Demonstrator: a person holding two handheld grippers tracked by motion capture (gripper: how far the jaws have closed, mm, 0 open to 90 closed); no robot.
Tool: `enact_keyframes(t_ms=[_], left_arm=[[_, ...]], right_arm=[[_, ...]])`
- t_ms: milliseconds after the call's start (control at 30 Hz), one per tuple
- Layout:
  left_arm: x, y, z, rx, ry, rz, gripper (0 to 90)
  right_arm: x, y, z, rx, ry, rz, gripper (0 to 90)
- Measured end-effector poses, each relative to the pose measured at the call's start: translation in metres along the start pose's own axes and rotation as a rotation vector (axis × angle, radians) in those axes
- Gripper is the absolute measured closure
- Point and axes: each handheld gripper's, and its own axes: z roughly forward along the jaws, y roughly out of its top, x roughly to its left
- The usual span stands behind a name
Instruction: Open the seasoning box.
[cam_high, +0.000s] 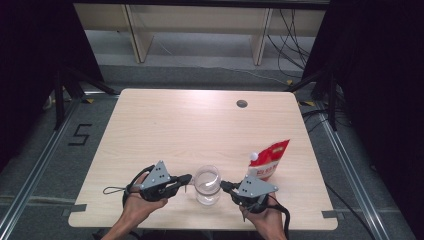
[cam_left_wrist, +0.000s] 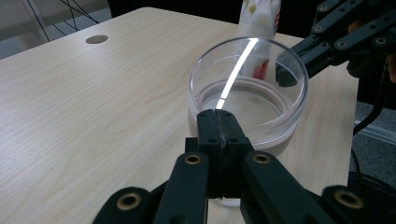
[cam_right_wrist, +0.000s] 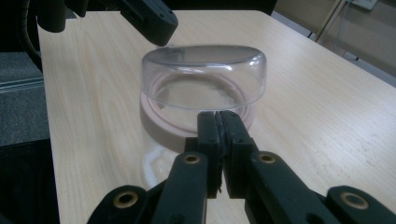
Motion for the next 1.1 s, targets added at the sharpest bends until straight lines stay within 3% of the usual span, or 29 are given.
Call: enact_keyframes(t_ms=[33,167,200,267,300,333,433,500,533,600,667,767,800,900,1100], left_arm=[[0.0,0.0,0.0,0.0,0.0,0.0,88.5],[0.003,-0.002,-0.002,-0.006,0.017,-0.024,65.6],[0.003,-0.004,-0.003,-0.022,0.021,-0.038,65.6],[0.004,-0.005,-0.007,-0.01,0.027,-0.043,52.2],[0.003,-0.007,-0.008,-0.022,0.035,-0.081,47.5],[0.004,-0.009,-0.013,-0.012,0.053,-0.071,39.0],[0.003,-0.013,-0.017,-0.019,0.061,-0.083,33.8],[0.003,-0.018,-0.021,-0.004,0.073,-0.069,31.2],[0.005,-0.021,-0.022,0.003,0.071,-0.043,29.1],[0.007,-0.03,-0.024,0.033,0.093,-0.049,26.7],[0.01,-0.039,-0.026,0.04,0.104,-0.098,25.9],[0.01,-0.044,-0.029,0.046,0.114,-0.084,23.8],[0.011,-0.046,-0.029,0.049,0.105,-0.053,23.8],[0.009,-0.05,-0.03,0.061,0.109,-0.066,22.7],[0.01,-0.055,-0.03,0.069,0.111,-0.05,21.5]], right_arm=[[0.0,0.0,0.0,0.0,0.0,0.0,88.2],[-0.001,0.004,0.0,-0.009,-0.004,-0.003,87.9],[-0.001,0.004,0.0,-0.009,0.0,0.001,87.8],[-0.001,0.005,0.001,-0.015,0.003,0.003,87.5],[-0.001,0.005,0.002,-0.016,0.002,0.003,87.2],[0.0,0.006,0.002,-0.016,0.004,-0.003,86.7],[0.001,0.009,0.002,-0.024,0.003,-0.011,86.6],[0.001,0.01,0.002,-0.017,0.006,-0.017,86.6],[0.001,0.011,0.002,-0.02,0.006,-0.018,86.6],[0.002,0.013,0.002,-0.024,-0.003,-0.022,86.6],[0.002,0.016,0.003,-0.024,0.008,-0.032,86.4],[0.004,0.019,0.006,-0.03,0.005,-0.041,86.3],[0.006,0.022,0.007,-0.028,0.011,-0.046,86.3],[0.008,0.024,0.009,-0.03,0.011,-0.05,86.3],[0.012,0.033,0.014,-0.031,0.031,-0.068,86.3]])
